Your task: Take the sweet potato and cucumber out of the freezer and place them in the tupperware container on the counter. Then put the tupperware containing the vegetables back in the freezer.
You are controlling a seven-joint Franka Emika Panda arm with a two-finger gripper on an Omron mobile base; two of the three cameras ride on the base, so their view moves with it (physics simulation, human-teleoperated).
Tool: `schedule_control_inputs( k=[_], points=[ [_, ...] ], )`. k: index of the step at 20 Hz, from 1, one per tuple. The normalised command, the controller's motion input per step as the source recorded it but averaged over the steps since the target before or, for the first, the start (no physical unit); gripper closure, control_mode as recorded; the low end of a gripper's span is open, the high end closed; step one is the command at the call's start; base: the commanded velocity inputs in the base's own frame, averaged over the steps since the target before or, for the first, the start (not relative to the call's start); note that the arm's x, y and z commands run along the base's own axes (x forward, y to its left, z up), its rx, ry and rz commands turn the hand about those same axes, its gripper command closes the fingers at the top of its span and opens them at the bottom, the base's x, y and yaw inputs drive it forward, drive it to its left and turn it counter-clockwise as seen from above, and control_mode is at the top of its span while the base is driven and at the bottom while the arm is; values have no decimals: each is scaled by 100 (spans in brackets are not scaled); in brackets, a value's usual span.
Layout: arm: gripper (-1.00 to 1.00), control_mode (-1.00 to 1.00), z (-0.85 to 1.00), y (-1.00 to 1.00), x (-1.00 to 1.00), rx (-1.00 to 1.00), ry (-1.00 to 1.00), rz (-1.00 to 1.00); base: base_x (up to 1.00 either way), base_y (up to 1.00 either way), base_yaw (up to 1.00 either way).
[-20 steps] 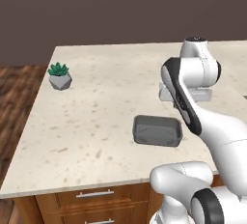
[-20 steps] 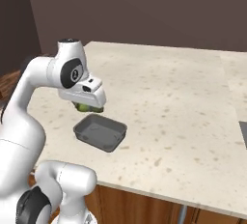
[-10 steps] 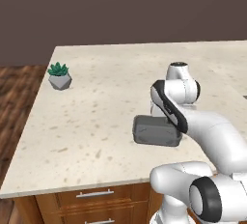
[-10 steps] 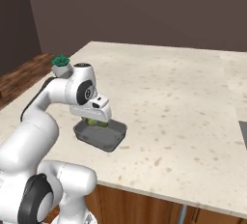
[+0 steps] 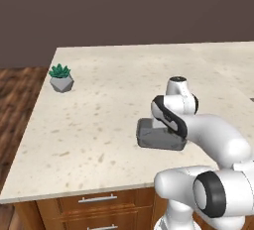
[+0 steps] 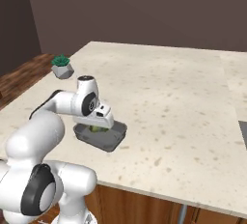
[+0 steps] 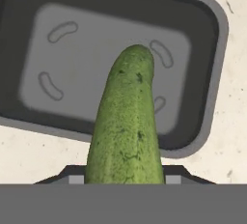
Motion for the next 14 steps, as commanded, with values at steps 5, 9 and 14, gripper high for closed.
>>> schedule_control_inputs(
  k=[5, 9, 14],
  points=[
    [100, -100, -25, 0, 34, 0, -2, 6, 0, 0, 0],
    [100, -100, -21, 0, 23, 0, -1, 7, 0, 0, 0],
    [100, -100, -22, 0, 30, 0, 0, 4, 0, 0, 0]
  ],
)
